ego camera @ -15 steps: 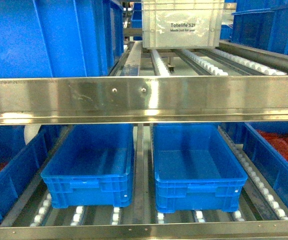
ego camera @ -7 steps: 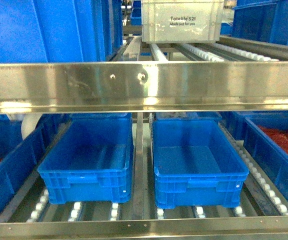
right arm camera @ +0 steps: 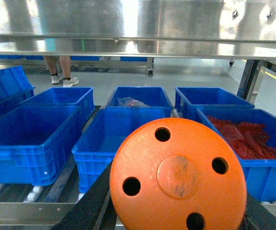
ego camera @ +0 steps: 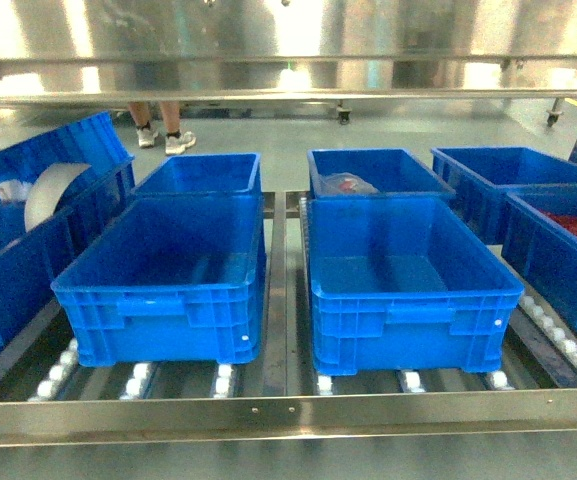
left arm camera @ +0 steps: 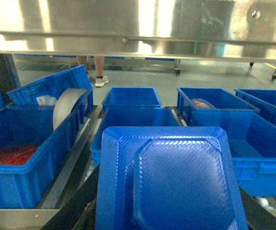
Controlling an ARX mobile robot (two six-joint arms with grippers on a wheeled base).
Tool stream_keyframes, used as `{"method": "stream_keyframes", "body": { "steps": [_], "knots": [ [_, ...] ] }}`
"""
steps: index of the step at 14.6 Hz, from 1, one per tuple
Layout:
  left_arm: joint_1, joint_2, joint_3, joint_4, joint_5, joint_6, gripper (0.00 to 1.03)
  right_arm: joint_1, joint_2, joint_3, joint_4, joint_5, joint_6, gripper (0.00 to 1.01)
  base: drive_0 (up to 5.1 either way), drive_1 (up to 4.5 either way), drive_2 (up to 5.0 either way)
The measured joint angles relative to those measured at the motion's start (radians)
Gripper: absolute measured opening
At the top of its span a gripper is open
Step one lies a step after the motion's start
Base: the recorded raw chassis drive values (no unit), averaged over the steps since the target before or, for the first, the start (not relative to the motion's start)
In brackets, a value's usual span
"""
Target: Sort blue parts and orange caps into right shelf containers
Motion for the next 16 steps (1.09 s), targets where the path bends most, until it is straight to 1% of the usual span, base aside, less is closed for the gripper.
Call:
{"method": "stream_keyframes", "body": {
  "steps": [16],
  "knots": [
    [0.0, 0.0, 0.0, -0.002, 0.0, 0.0, 0.44, 0.0, 0.0, 0.0, 0.0, 0.0, -0.001, 0.44, 0.0, 0.0, 0.0]
  ]
}}
